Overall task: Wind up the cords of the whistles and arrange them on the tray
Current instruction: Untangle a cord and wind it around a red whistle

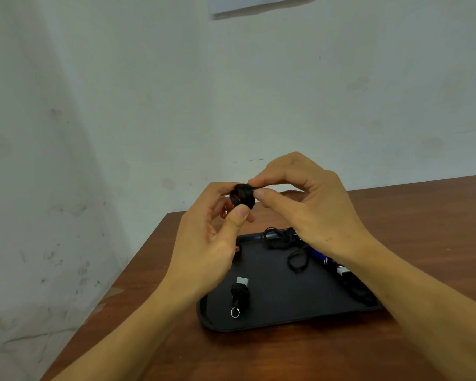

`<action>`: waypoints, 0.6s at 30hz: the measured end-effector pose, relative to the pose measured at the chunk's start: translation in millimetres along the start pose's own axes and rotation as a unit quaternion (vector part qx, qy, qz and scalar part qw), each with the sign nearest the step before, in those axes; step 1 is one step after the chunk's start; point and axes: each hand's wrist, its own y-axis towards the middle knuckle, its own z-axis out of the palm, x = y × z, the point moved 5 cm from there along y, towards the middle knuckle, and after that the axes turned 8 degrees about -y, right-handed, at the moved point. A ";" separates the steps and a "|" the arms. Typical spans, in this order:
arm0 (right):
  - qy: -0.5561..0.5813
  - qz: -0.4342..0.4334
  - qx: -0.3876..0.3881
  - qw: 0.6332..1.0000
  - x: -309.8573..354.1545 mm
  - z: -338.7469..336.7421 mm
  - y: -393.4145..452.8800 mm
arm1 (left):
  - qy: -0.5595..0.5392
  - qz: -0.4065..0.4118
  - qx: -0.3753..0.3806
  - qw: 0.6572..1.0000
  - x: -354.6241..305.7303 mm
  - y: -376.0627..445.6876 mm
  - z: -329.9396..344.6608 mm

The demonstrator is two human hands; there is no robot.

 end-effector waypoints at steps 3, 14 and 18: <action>0.023 0.026 0.048 0.998 -0.6 -4.5 3.4 | -0.031 -0.024 0.026 0.999 4.0 0.9 -2.4; -0.053 0.071 0.027 0.996 -1.6 3.4 4.2 | -0.057 -0.062 0.005 0.996 16.7 4.6 -4.6; -0.036 0.071 -0.065 0.995 -2.6 12.4 -7.0 | -0.068 -0.065 -0.031 0.995 15.5 4.1 1.2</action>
